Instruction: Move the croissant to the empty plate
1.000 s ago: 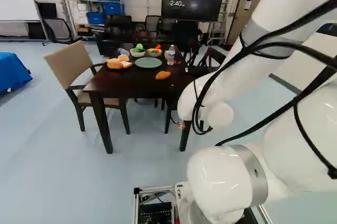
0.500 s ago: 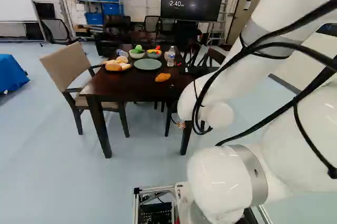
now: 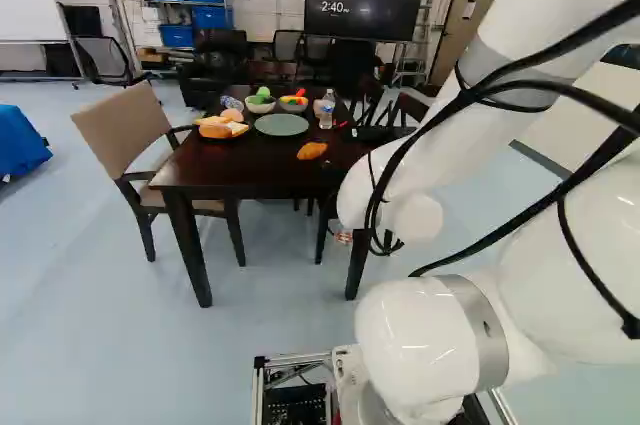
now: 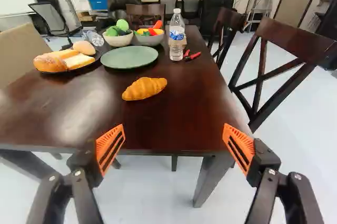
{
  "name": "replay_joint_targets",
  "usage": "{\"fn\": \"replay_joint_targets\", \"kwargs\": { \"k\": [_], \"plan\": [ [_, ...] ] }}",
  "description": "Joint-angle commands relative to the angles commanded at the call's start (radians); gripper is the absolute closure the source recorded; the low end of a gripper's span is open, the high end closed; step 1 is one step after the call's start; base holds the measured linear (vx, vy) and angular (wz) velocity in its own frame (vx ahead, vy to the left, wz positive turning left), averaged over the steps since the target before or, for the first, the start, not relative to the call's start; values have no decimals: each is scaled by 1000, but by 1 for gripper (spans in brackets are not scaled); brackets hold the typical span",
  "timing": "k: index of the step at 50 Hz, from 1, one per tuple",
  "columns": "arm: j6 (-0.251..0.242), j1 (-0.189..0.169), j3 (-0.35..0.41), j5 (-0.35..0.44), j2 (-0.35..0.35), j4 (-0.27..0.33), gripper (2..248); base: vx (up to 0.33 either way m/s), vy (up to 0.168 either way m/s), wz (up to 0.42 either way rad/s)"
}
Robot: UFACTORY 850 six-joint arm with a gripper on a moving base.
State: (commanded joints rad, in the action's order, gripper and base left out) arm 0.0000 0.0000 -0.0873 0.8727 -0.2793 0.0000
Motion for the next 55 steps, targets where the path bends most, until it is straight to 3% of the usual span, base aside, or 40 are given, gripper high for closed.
{"fn": "replay_joint_targets", "kwargs": {
  "k": [55],
  "plan": [
    [0,0,0,0,0,0,3,74,41,-12]
  ]
}}
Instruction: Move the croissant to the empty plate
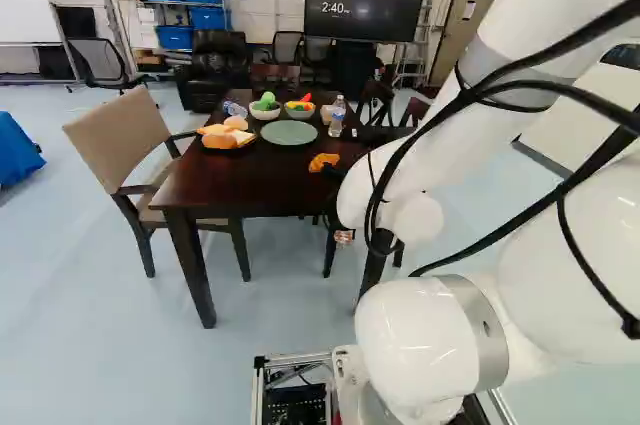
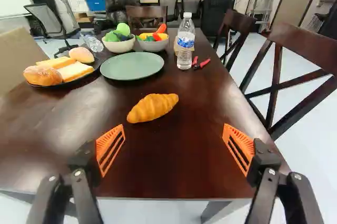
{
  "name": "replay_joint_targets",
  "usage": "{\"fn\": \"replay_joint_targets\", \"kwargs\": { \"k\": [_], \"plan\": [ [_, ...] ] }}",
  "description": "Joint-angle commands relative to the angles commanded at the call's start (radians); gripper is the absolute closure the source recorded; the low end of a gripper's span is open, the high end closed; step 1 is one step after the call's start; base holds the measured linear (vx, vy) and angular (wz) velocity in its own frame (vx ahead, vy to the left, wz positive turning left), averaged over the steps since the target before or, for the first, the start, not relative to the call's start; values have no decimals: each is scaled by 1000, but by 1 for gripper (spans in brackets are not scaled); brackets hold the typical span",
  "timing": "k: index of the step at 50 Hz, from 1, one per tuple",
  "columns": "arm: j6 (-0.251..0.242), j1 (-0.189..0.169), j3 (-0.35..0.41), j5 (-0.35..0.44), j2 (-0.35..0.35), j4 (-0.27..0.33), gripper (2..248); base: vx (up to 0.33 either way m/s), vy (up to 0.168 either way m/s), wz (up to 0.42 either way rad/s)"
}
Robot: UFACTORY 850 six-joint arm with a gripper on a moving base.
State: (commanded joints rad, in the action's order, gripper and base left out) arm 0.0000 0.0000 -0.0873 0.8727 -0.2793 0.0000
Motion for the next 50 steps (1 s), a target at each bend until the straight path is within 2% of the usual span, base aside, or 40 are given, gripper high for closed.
{"fn": "replay_joint_targets", "kwargs": {
  "k": [50],
  "plan": [
    [0,0,0,0,0,0,3,70,40,-10]
  ]
}}
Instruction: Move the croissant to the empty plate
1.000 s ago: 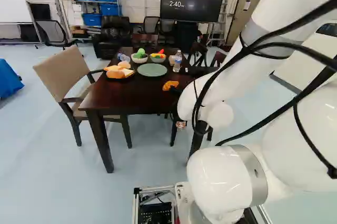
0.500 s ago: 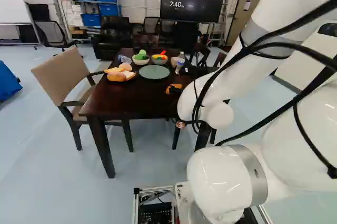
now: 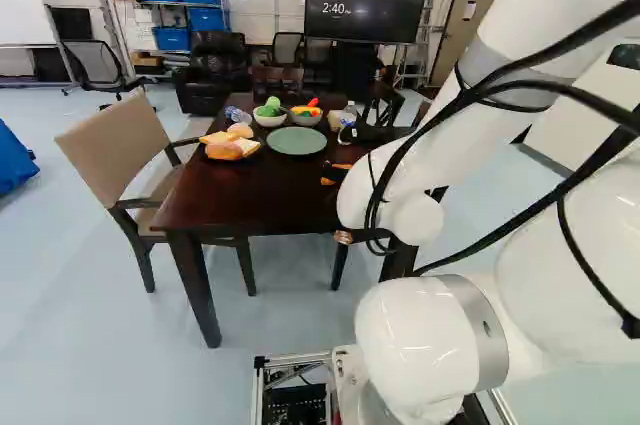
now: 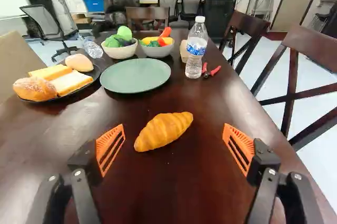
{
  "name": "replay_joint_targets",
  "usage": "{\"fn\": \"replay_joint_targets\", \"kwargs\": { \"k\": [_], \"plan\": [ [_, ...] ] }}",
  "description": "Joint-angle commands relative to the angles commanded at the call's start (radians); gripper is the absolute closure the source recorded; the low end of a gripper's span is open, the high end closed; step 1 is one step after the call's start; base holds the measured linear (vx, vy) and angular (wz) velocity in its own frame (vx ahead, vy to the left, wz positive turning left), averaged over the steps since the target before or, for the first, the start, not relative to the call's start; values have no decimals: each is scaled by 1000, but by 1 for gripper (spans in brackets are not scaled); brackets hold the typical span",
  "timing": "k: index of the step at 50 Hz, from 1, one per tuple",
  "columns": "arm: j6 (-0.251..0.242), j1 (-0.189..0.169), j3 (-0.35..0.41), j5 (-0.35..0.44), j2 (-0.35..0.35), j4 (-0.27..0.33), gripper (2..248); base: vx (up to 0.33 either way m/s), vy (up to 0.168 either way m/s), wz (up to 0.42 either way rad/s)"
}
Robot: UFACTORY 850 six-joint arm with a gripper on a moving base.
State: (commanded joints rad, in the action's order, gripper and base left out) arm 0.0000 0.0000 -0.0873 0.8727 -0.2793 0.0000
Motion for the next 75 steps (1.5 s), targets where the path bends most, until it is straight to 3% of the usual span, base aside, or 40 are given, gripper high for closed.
{"fn": "replay_joint_targets", "kwargs": {
  "k": [47,62,75],
  "plan": [
    [0,0,-3,0,-2,0,3,35,22,-7],
    [0,0,-67,-10,32,0,3,0,0,0],
    [0,4,-134,-89,71,0,3,0,0,0]
  ]
}}
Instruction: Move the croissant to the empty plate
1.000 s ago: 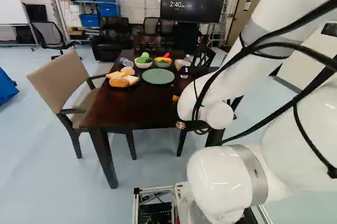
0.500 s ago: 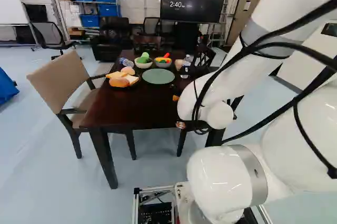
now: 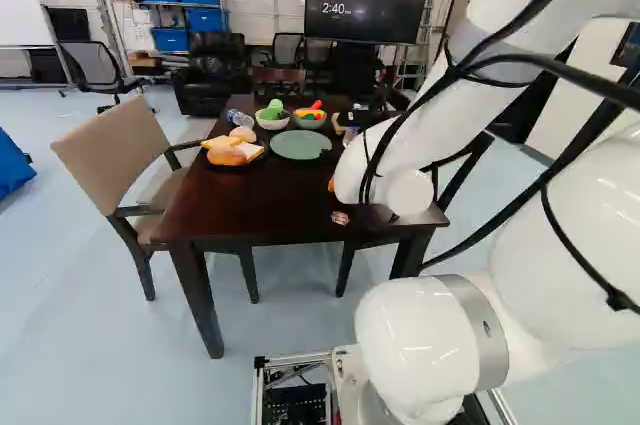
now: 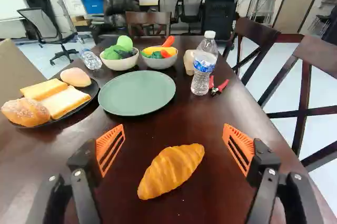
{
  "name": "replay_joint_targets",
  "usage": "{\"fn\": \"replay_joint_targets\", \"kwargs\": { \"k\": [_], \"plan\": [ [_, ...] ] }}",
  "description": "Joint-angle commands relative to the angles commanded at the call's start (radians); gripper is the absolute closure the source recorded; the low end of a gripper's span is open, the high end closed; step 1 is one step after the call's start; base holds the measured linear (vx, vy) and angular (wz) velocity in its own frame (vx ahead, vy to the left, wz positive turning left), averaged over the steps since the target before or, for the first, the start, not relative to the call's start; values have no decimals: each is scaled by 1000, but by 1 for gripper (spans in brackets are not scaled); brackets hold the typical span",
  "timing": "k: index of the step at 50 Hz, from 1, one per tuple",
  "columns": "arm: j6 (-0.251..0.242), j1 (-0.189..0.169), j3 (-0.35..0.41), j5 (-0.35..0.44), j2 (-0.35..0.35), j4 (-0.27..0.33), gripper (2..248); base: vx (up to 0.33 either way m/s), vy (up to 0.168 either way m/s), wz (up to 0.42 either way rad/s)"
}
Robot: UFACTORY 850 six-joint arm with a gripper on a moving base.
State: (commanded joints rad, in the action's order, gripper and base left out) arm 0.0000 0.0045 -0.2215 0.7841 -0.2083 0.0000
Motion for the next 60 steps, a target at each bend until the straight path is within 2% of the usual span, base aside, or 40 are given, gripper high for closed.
{"fn": "replay_joint_targets", "kwargs": {
  "k": [20,60],
  "plan": [
    [0,5,-94,-185,47,0,3,0,0,0],
    [0,3,-154,-534,-3,0,3,0,0,0]
  ]
}}
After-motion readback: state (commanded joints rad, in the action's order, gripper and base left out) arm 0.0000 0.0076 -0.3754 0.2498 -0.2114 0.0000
